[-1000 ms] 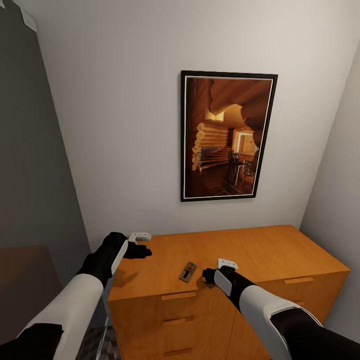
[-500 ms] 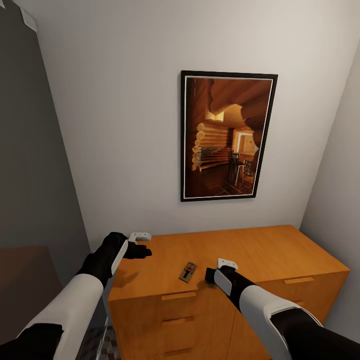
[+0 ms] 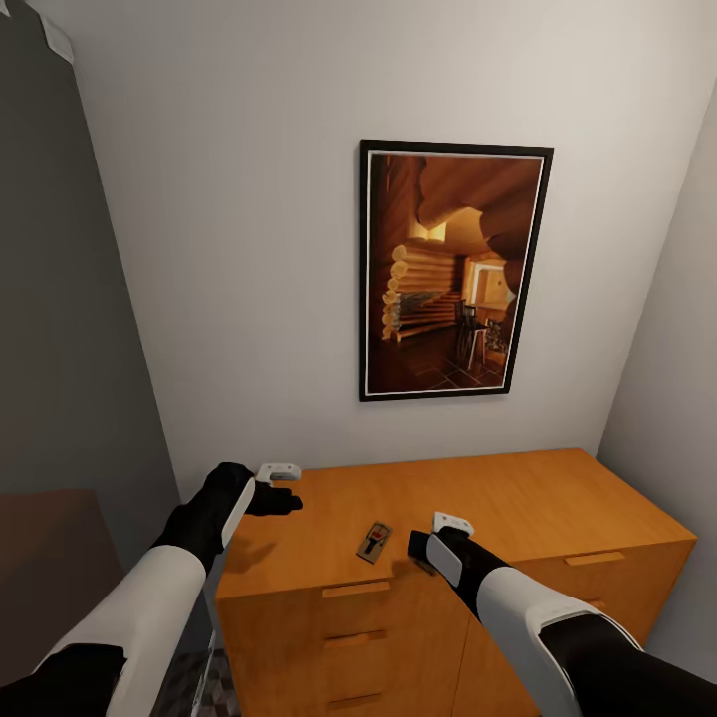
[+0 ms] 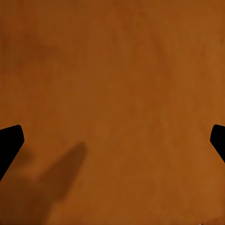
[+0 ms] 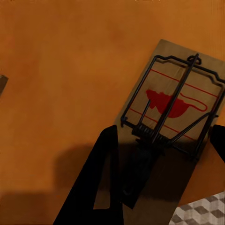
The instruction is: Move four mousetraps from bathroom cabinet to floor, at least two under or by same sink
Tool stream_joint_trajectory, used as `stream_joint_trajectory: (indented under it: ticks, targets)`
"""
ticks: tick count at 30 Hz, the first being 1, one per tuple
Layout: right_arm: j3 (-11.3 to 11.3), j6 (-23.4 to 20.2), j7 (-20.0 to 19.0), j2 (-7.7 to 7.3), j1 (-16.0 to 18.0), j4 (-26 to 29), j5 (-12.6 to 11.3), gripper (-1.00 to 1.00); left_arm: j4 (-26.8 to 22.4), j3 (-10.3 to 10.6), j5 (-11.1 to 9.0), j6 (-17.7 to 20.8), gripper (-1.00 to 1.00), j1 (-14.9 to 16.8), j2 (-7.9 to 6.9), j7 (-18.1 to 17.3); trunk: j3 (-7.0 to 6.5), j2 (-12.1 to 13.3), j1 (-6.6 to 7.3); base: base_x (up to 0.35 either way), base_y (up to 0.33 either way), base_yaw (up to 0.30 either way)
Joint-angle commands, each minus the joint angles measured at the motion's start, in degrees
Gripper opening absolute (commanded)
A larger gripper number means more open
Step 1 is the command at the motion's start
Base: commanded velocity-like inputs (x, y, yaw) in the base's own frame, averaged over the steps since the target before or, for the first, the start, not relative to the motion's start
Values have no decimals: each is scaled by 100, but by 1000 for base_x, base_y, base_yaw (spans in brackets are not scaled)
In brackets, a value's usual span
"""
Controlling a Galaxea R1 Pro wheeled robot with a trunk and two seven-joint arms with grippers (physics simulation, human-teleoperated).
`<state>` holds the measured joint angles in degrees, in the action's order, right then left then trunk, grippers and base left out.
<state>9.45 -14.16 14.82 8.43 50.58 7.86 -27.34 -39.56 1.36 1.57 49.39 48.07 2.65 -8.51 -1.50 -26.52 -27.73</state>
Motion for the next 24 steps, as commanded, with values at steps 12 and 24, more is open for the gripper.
stream_joint_trajectory:
  ticks: [12, 24]
  targets:
    - [64, -32, 29, -57, -4, -108, 8, -100, -1, 4, 19, 18, 100, 1, -1, -19, 4, -1, -3, 0, 0, 0]
    - [91, -883, -3, -203, 13, 1612, 47, -100, -20, 6, 19, 23, 100, 1, -1, 10, 4, -1, -3, 0, 0, 0]
